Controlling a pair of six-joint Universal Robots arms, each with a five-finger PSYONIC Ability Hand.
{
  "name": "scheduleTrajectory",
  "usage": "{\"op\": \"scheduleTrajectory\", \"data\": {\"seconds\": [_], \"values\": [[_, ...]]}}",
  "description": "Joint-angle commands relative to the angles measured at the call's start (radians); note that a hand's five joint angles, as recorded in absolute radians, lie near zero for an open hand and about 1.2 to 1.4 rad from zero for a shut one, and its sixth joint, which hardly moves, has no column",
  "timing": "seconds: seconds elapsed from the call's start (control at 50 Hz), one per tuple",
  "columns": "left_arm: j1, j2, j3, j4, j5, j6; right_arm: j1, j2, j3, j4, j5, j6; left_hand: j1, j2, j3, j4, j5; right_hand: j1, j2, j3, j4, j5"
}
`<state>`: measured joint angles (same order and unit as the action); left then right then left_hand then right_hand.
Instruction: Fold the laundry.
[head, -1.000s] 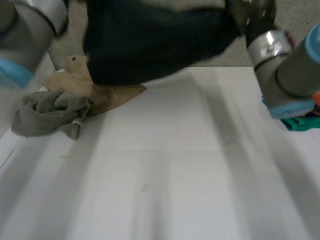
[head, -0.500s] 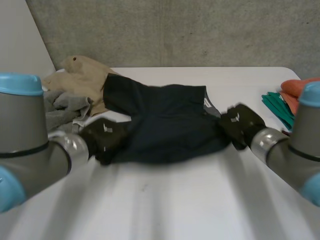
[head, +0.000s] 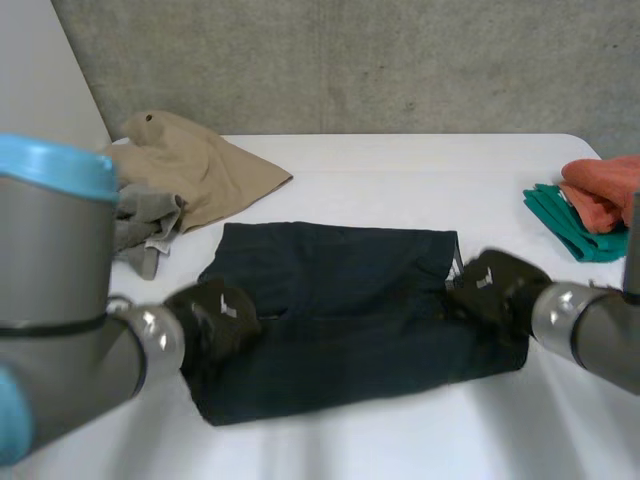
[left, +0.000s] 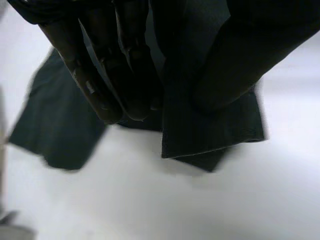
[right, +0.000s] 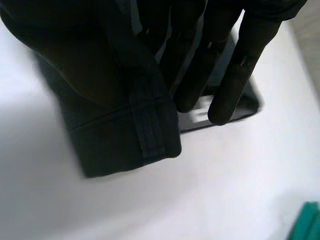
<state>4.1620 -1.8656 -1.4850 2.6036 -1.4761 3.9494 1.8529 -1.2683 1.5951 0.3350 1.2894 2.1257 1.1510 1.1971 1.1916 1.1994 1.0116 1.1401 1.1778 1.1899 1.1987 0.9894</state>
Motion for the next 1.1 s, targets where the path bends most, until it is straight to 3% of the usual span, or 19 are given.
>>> {"op": "scheduleTrajectory", "data": {"seconds": [0.02, 0.12, 0.22, 0.44, 0.62, 0.66, 0.72, 0.74, 0.76, 0.8, 0.94, 1.1], "values": [[0.033, -0.191, 0.21, 0.13, -0.073, -0.007, 0.051, 0.108, -0.164, -0.204, 0.074, 0.212, 0.245, 0.199, 0.205, 0.197, 0.21, 0.256, 0.218, 0.206, 0.198, 0.232], [0.047, -0.357, 0.426, 0.199, -0.133, -0.001, 0.088, 0.205, -0.271, -0.362, 0.154, 0.327, 0.245, 0.199, 0.205, 0.197, 0.21, 0.256, 0.218, 0.206, 0.198, 0.232], [0.066, -0.493, 0.632, 0.243, -0.185, 0.004, 0.118, 0.296, -0.339, -0.481, 0.171, 0.347, 0.245, 0.199, 0.205, 0.197, 0.21, 0.256, 0.218, 0.206, 0.198, 0.232], [0.078, -0.766, 1.049, 0.279, -0.193, 0.03, 0.157, 0.504, -0.457, -0.757, 0.238, 0.339, 0.245, 0.199, 0.205, 0.197, 0.21, 0.256, 0.218, 0.206, 0.198, 0.232], [0.076, -0.849, 1.164, 0.328, -0.188, 0.025, 0.164, 0.587, -0.498, -0.82, 0.243, 0.28, 0.172, 0.126, 0.132, 0.124, 0.137, 0.256, 0.218, 0.206, 0.198, 0.232], [0.075, -0.853, 1.164, 0.34, -0.187, 0.022, 0.164, 0.596, -0.506, -0.826, 0.243, 0.27, 0.09, 0.044, 0.05, 0.042, 0.055, 0.256, 0.218, 0.206, 0.198, 0.232], [0.069, -0.85, 1.164, 0.363, -0.178, 0.007, 0.166, 0.607, -0.523, -0.841, 0.246, 0.264, -0.364, -0.41, -0.404, -0.412, -0.399, 0.256, 0.218, 0.206, 0.198, 0.232], [0.066, -0.846, 1.164, 0.372, -0.167, -0.004, 0.166, 0.609, -0.526, -0.846, 0.246, 0.266, -0.644, -0.69, -0.685, -0.692, -0.679, 0.256, 0.218, 0.206, 0.198, 0.232], [0.061, -0.842, 1.164, 0.375, -0.165, -0.009, 0.167, 0.612, -0.529, -0.856, 0.246, 0.276, -0.76, -0.806, -0.801, -0.809, -0.795, -0.375, -0.413, -0.425, -0.434, -0.399], [0.055, -0.833, 1.164, 0.379, -0.162, -0.015, 0.172, 0.612, -0.531, -0.87, 0.251, 0.289, -0.934, -0.98, -0.974, -0.982, -0.969, -0.966, -1.003, -1.015, -1.024, -0.989], [0.058, -0.702, 1.164, 0.379, -0.194, -0.084, 0.157, 0.554, -0.509, -0.896, 0.258, 0.382, -0.976, -1.023, -1.017, -1.025, -1.012, -0.966, -1.003, -1.015, -1.024, -0.989], [0.044, -0.535, 1.054, 0.336, -0.176, -0.258, 0.131, 0.472, -0.445, -0.867, 0.239, 0.533, -0.976, -1.023, -1.017, -1.025, -1.012, -0.966, -1.003, -1.015, -1.024, -0.989]]}}
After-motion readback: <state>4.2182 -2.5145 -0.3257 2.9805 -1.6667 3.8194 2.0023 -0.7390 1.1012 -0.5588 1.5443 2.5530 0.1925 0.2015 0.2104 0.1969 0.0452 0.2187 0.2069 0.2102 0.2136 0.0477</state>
